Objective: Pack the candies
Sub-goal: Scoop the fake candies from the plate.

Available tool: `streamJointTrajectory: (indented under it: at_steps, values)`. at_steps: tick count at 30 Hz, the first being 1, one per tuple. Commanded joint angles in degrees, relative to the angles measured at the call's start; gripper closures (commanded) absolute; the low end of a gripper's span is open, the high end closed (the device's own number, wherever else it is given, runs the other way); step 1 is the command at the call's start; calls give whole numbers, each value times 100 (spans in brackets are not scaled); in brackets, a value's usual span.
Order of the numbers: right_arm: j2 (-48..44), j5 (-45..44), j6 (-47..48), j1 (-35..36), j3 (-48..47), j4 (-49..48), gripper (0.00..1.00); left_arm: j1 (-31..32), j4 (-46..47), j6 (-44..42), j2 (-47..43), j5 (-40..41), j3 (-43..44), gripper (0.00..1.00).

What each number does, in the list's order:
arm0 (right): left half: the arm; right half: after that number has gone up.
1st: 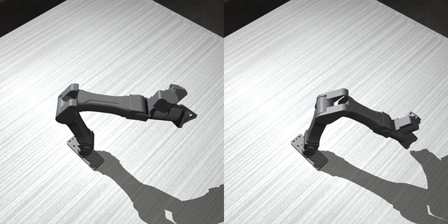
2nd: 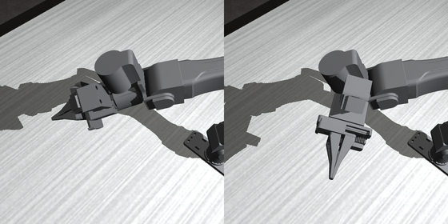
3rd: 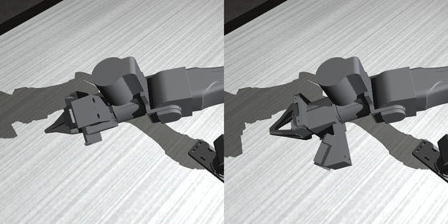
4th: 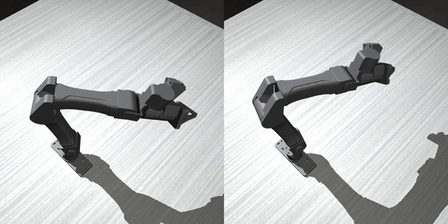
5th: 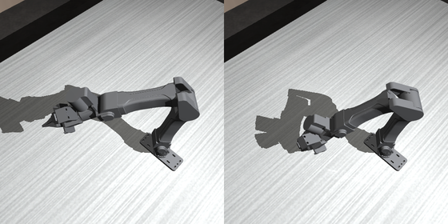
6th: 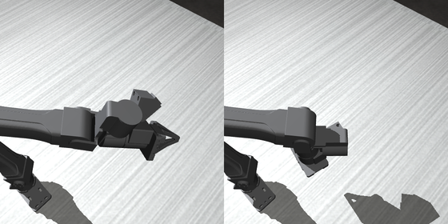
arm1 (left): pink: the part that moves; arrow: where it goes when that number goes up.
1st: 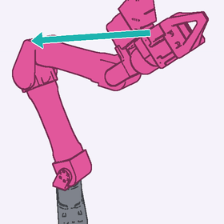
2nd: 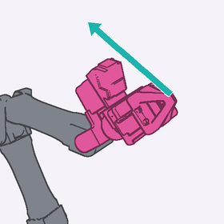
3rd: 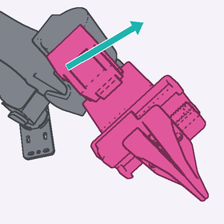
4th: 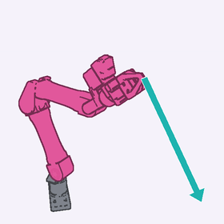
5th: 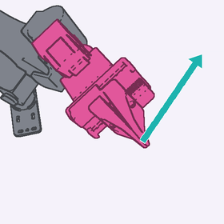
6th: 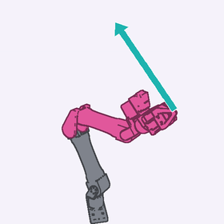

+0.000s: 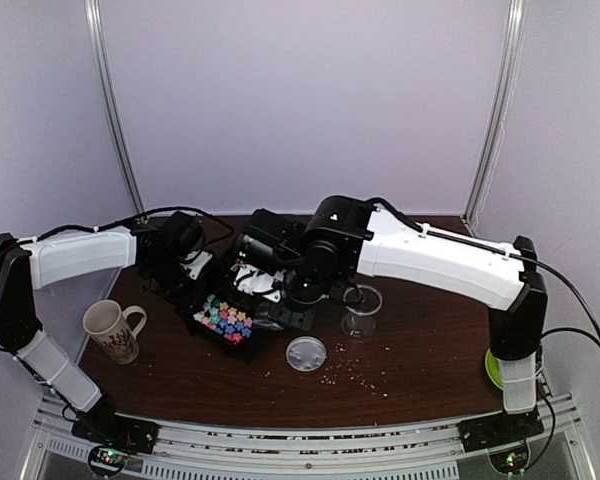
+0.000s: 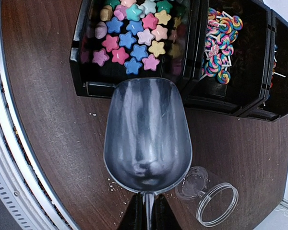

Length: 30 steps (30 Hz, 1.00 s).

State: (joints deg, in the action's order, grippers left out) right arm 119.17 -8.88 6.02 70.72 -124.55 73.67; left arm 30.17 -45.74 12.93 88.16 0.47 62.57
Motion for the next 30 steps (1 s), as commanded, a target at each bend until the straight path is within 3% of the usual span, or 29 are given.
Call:
streamJointTrajectory:
  at_steps: [1,14,30]
  values:
    - [185,-243,-22,39,-210,78,100,127,910,-57,-414,-11,343,100]
    - [909,-472,69,73,-758,216,100,261,921,-96,-532,348,362,100]
    - [1552,-386,101,74,-999,-481,100,316,1302,-115,-774,-45,221,100]
